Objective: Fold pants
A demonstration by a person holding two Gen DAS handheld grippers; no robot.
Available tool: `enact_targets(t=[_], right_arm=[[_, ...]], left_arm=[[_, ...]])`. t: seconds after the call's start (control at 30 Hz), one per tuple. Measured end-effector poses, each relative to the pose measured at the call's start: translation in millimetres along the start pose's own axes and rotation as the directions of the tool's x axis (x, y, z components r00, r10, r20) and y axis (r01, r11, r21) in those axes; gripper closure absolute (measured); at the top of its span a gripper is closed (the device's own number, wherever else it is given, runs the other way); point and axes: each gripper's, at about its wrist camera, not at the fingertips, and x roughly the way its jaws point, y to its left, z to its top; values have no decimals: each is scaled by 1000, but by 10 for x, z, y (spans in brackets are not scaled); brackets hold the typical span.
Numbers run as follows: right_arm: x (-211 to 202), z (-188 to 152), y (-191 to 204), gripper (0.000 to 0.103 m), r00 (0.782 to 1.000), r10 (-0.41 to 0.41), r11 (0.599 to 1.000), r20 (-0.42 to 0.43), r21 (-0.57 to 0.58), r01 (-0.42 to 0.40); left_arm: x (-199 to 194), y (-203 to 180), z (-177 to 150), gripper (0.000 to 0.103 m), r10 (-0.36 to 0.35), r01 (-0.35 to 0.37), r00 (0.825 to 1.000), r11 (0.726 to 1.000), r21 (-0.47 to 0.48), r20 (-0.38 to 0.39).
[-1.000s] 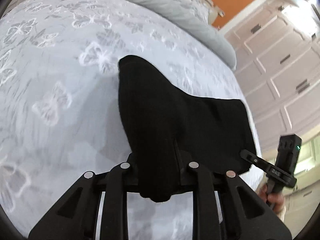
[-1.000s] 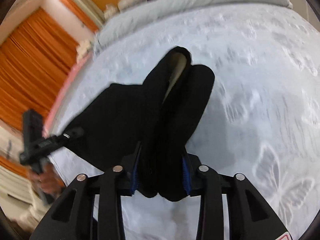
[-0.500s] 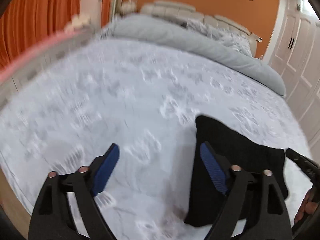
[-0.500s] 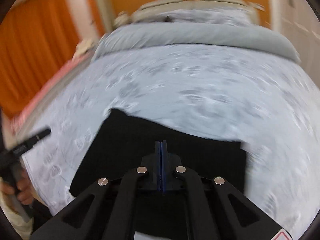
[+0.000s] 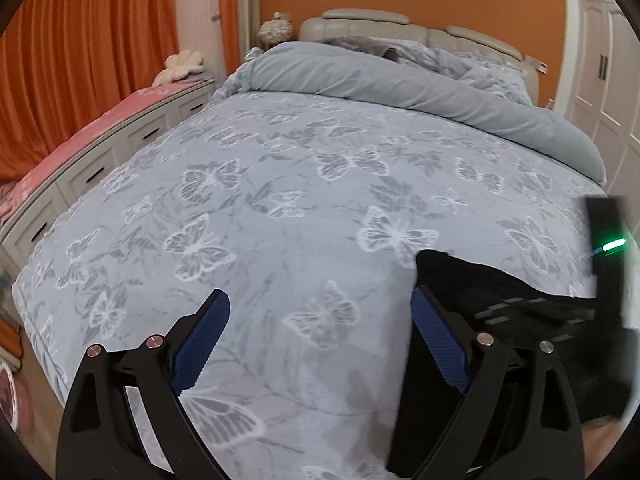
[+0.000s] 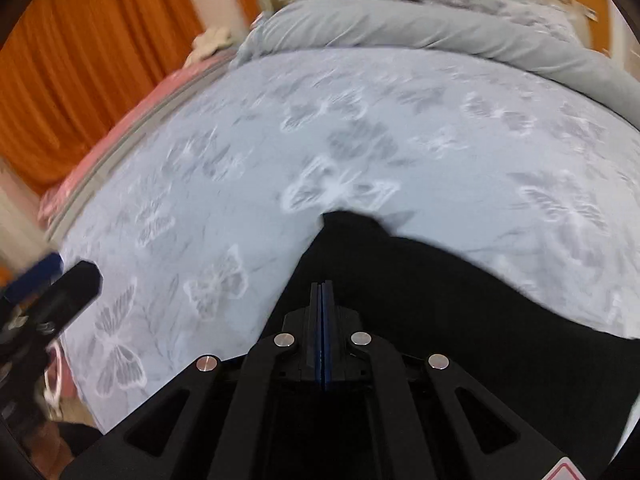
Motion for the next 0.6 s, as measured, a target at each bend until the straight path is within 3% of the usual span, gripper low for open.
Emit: enact_targets(t=[0.07,0.1,0.17,0.2,0.27,0.4,0.43,0.47,0.53,0.6], right_arm=[[87,-86,-208,103,997,-54,998,-47,24,55],[217,-160,-362,103,995,-43,997,-86,54,48],[114,-184,-613,103,996,63,980,-61,194,-50],[-1,-156,-665,103,997,61,973,-46,225,-49],[-434,-123,-778,101,999,-13,979,45,203,4],[-1104,-275,-1247,91,977,-183,953,112,263,148],[-1204,-331,-1393,83,972,-208,941,106,295,169],[-1277,-404,-1568,67,972,-217,926,86,334,177],[-1303,-513,-1785,51,978,-202,908,55,385,166],[-1281,-651,-1887,51,985,-168,908,24,392,145]], left_arm=[[24,54,-10,8,5,-5,1000,1000,-5,-9],[35,60,-17,8,4,-4,1000,1000,-4,-12],[71,28,-53,8,8,-7,1000,1000,14,-26],[82,8,-67,8,7,-6,999,1000,23,-32],[89,-66,-118,8,-18,20,999,999,43,-51],[24,-297,-212,7,-52,56,998,992,111,-38],[9,-397,-253,7,-54,58,998,988,140,-32],[6,-485,-292,7,-59,63,998,985,162,-34],[14,-644,-355,7,-71,79,996,978,191,-49],[21,-800,-404,7,-94,106,993,972,210,-70]])
